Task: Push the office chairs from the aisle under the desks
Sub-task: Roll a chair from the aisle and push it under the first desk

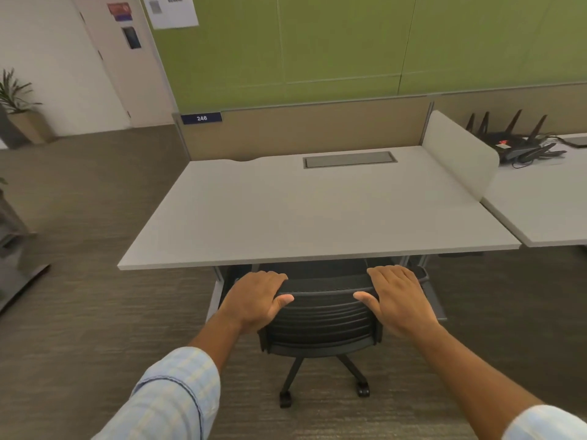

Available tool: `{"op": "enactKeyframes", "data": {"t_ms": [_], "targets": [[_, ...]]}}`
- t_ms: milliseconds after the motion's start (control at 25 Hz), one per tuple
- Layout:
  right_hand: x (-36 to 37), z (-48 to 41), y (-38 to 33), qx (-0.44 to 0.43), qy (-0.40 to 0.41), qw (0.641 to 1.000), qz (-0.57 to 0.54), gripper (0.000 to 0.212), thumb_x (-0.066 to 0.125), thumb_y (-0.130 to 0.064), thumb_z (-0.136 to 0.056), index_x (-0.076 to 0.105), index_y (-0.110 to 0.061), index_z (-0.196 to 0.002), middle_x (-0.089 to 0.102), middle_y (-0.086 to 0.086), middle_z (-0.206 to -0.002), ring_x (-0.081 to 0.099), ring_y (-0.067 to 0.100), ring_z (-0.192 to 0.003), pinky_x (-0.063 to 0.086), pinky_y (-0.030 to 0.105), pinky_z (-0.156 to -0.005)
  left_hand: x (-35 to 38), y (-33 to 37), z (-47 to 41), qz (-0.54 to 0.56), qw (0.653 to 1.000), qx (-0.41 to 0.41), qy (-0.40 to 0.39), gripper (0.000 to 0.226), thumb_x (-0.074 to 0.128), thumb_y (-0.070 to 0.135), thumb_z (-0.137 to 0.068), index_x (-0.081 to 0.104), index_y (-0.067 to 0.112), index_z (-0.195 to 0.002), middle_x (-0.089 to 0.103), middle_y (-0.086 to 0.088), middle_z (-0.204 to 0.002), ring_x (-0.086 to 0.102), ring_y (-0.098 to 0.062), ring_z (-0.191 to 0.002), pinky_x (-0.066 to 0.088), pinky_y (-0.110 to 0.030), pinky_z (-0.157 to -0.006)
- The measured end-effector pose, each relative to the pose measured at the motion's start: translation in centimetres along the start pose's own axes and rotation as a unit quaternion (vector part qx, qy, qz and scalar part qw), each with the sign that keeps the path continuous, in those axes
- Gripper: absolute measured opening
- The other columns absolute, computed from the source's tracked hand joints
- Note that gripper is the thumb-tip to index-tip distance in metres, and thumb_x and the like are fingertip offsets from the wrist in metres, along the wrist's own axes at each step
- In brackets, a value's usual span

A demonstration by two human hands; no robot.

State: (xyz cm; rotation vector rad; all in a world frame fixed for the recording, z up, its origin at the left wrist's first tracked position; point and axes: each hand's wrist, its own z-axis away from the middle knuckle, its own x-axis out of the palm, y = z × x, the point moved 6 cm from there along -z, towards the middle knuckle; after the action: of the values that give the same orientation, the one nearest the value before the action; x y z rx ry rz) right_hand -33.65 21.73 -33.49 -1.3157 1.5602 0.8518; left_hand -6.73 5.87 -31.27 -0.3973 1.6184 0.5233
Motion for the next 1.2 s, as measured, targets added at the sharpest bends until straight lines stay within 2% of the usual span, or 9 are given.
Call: {"op": "enactKeyframes", "data": {"t_ms": [200, 440, 600, 680, 720, 800, 920, 1040, 1200], "targets": [[0.7, -3.6, 1.0, -0.002, -0.027, 1.000, -0.011, 0.073, 0.026, -0.076, -0.104, 0.060, -0.016, -0.128, 0.068, 0.004, -0.122, 0.060, 0.028, -0.115, 0.044, 0.047, -0.106, -0.3, -1.2, -3.3, 0.008, 1.000, -0.013, -0.018, 0.058, 0.035, 0.061, -0.105, 0.053, 0.021, -0.143, 0.066, 0.000, -0.129, 0.059, -0.023, -0.116, 0.046, -0.043, -0.101], [1.3, -6.1, 1.5, -0.004, -0.031, 0.999, -0.013, 0.074, 0.019, -0.078, -0.104, 0.059, -0.018, -0.119, 0.065, 0.001, -0.112, 0.057, 0.025, -0.106, 0.045, 0.043, -0.102, -0.3, -1.6, -5.2, -0.011, 0.999, -0.038, -0.004, 0.046, 0.039, 0.055, -0.108, 0.056, 0.020, -0.132, 0.067, -0.001, -0.118, 0.059, -0.024, -0.105, 0.044, -0.042, -0.093], [1.6, -6.1, 1.5, -0.003, -0.018, 1.000, -0.013, 0.073, 0.019, -0.078, -0.103, 0.057, -0.018, -0.120, 0.065, 0.002, -0.115, 0.056, 0.025, -0.106, 0.044, 0.043, -0.103, 0.2, -1.5, -4.7, -0.012, 0.999, -0.050, 0.016, 0.056, 0.038, 0.054, -0.109, 0.050, 0.016, -0.148, 0.065, -0.004, -0.134, 0.057, -0.025, -0.123, 0.043, -0.044, -0.109], [1.8, -5.6, 1.3, 0.006, -0.033, 0.999, -0.004, 0.079, 0.015, -0.078, -0.104, 0.053, -0.015, -0.134, 0.062, 0.007, -0.130, 0.054, 0.028, -0.121, 0.039, 0.047, -0.114, 0.2, -1.0, -4.0, -0.017, 0.997, -0.061, 0.045, 0.060, 0.031, 0.056, -0.108, 0.049, 0.014, -0.148, 0.062, -0.006, -0.138, 0.055, -0.027, -0.128, 0.039, -0.046, -0.115], [2.0, -5.1, 1.1, 0.011, -0.050, 0.999, 0.006, 0.085, 0.013, -0.077, -0.104, 0.048, -0.011, -0.145, 0.057, 0.010, -0.144, 0.048, 0.031, -0.134, 0.031, 0.049, -0.121, 0.3, -0.4, -3.6, -0.021, 0.995, -0.071, 0.062, 0.063, 0.026, 0.057, -0.108, 0.049, 0.013, -0.147, 0.061, -0.007, -0.140, 0.053, -0.028, -0.129, 0.037, -0.046, -0.117], [2.1, -3.8, 0.9, 0.019, -0.091, 0.995, 0.021, 0.093, 0.007, -0.077, -0.103, 0.026, -0.007, -0.163, 0.031, 0.014, -0.169, 0.022, 0.035, -0.157, 0.009, 0.051, -0.130, 0.9, 0.8, -2.6, -0.038, 0.992, -0.096, 0.076, 0.073, 0.018, 0.061, -0.108, 0.043, 0.009, -0.152, 0.052, -0.012, -0.151, 0.045, -0.033, -0.142, 0.028, -0.050, -0.124], [1.6, -1.4, 0.7, 0.023, -0.120, 0.992, 0.027, 0.095, 0.000, -0.078, -0.101, -0.004, -0.010, -0.167, -0.007, 0.011, -0.176, -0.013, 0.029, -0.160, -0.010, 0.048, -0.128, 1.8, 2.6, -0.8, -0.069, 0.989, -0.120, 0.057, 0.090, 0.012, 0.072, -0.104, 0.021, 0.006, -0.164, 0.023, -0.019, -0.171, 0.016, -0.036, -0.160, 0.012, -0.052, -0.131], [0.6, 2.2, 0.5, 0.039, -0.136, 0.990, 0.013, 0.091, 0.008, -0.075, -0.104, -0.011, -0.011, -0.166, -0.015, 0.010, -0.175, -0.016, 0.027, -0.160, -0.007, 0.047, -0.128, 2.1, 5.4, 1.2, -0.077, 0.990, -0.107, 0.042, 0.101, -0.002, 0.079, -0.097, 0.012, 0.005, -0.165, 0.009, -0.021, -0.173, 0.004, -0.034, -0.162, 0.007, -0.051, -0.131], [-1.5, 9.4, 0.5, 0.078, -0.136, 0.988, 0.012, 0.089, 0.011, -0.073, -0.104, -0.011, -0.012, -0.166, -0.012, 0.010, -0.176, -0.015, 0.027, -0.160, -0.008, 0.046, -0.128, 2.3, 10.9, 4.4, -0.113, 0.990, -0.074, 0.033, 0.104, -0.006, 0.078, -0.097, 0.017, 0.002, -0.164, 0.016, -0.022, -0.172, 0.010, -0.035, -0.161, 0.012, -0.055, -0.130]]}}
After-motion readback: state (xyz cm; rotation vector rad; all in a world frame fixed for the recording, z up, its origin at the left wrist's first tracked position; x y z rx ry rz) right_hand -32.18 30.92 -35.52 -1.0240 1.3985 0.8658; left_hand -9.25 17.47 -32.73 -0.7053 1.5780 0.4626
